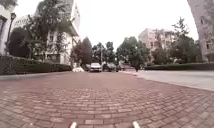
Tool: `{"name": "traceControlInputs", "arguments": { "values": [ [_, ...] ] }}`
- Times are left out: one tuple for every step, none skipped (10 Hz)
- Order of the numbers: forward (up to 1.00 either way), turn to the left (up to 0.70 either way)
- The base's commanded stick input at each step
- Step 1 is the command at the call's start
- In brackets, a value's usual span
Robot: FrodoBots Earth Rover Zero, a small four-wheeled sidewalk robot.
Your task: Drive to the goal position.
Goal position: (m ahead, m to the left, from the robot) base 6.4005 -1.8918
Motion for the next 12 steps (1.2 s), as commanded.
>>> {"name": "traceControlInputs", "arguments": {
  "values": [
    [0.70, 0.00],
    [0.70, 0.00],
    [0.70, 0.00],
    [0.70, 0.00],
    [0.70, 0.00],
    [0.70, 0.00],
    [0.70, 0.00],
    [0.70, 0.00],
    [0.70, 0.00],
    [0.70, 0.00],
    [0.70, 0.00],
    [0.70, 0.00]
  ]
}}
